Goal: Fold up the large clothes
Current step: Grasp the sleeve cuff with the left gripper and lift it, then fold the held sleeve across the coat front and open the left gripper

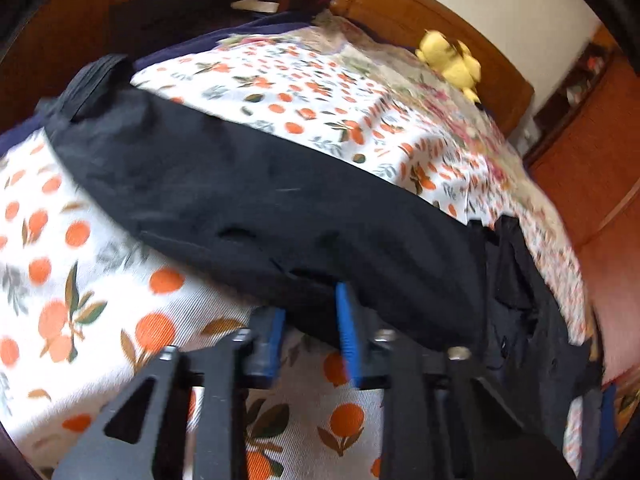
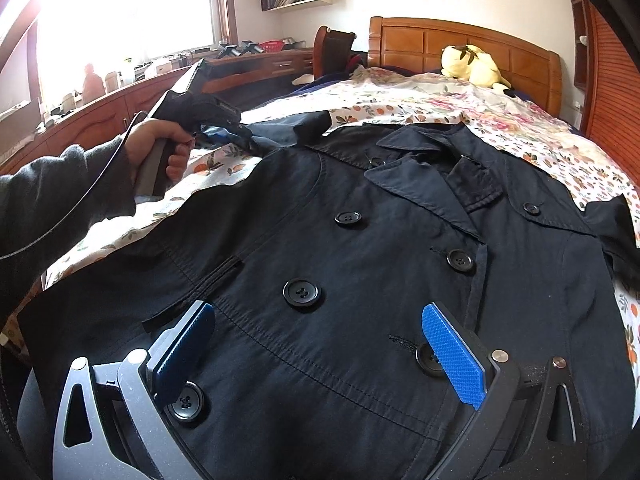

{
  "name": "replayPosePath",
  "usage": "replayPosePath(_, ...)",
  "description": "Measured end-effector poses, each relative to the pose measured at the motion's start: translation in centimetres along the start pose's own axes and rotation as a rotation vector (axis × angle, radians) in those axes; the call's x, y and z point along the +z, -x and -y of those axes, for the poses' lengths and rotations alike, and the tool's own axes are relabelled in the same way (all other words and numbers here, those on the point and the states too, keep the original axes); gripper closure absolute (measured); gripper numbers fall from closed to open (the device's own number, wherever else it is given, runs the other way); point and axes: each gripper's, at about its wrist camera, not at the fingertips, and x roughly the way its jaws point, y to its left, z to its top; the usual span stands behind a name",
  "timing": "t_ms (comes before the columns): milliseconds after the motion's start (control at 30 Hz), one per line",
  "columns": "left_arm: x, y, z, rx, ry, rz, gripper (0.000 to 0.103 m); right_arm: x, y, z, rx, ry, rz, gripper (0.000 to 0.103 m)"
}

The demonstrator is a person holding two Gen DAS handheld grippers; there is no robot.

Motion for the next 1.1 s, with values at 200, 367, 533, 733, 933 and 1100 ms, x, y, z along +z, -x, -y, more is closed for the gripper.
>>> replayPosePath(200,0.2,1.8,2.8,0.089,-0.143,0.056,0.100,-0.1,0.2,-0.1,0.002,0.002,0.004,0.000)
replayPosePath(367,-1.7,6.6,8.0,0.038,-0.267,0.125,0.100,0.0,0.5,0.3,0.020,-0.011,0.011,0.000)
replayPosePath(533,-5.4,10.5,13.9,-0.039,-0.380,0.123,0.100,0.2,2.0,0.9,0.034,-0.028,0.041,0.000)
replayPosePath(733,-10.2,12.3,17.2,0.061,-0.530,0.132,0.100,0.4,3.9,2.4,-0.003,-0.041,0.086,0.000)
replayPosePath(933,-10.9,13.4,13.5,0.047,-0.445,0.104,0.074,0.5,4.4,3.5,-0.019,-0.060,0.106,0.000)
replayPosePath(1100,-11.1,15.3,9.8,0.100,-0.393,0.137,0.021,0.2,3.8,3.2,-0.027,-0.052,0.096,0.000)
